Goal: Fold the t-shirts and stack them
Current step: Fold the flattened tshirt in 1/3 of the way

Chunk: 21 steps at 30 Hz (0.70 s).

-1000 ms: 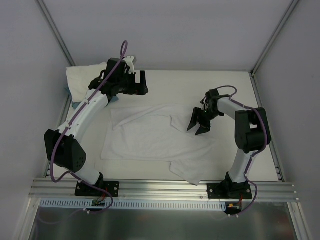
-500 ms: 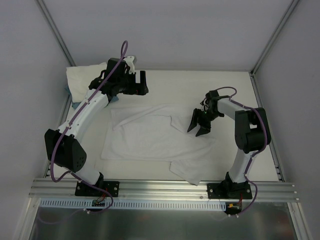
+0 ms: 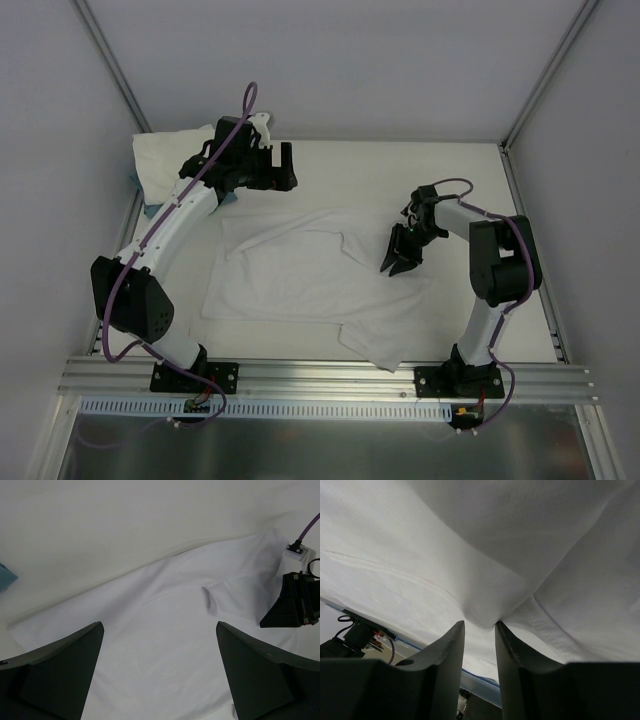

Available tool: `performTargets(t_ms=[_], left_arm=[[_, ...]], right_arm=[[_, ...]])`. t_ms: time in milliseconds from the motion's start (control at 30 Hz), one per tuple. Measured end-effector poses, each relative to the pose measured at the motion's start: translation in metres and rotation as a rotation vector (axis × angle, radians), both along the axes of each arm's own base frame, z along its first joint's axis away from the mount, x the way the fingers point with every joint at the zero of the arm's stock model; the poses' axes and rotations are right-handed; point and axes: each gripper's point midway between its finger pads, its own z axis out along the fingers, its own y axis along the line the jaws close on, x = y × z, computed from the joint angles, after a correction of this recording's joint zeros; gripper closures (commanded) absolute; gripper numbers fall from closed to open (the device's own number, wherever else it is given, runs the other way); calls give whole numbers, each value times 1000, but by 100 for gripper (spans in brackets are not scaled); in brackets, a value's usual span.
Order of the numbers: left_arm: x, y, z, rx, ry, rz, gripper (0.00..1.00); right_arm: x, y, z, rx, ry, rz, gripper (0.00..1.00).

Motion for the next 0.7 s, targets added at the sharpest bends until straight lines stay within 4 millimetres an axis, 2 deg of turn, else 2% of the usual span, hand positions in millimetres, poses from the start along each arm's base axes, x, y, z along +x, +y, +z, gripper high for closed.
performTargets(t_ms=[67,233,267,567,700], left_arm=[[0,0,0,1,0,-1,1],[0,1,0,10,-6,-9,1],[0,1,0,12,-7,-11,1],[0,1,0,18,-11,-16,1],[0,1,0,21,-12,-18,1]], right_arm=[[1,0,0,0,-2,0,71],[2,0,0,0,-9,1,98],[2,0,-1,-1,-11,1,100],[1,-4,-2,-27,-8,-1,100],[3,-11,5,-48,-12,-2,100]])
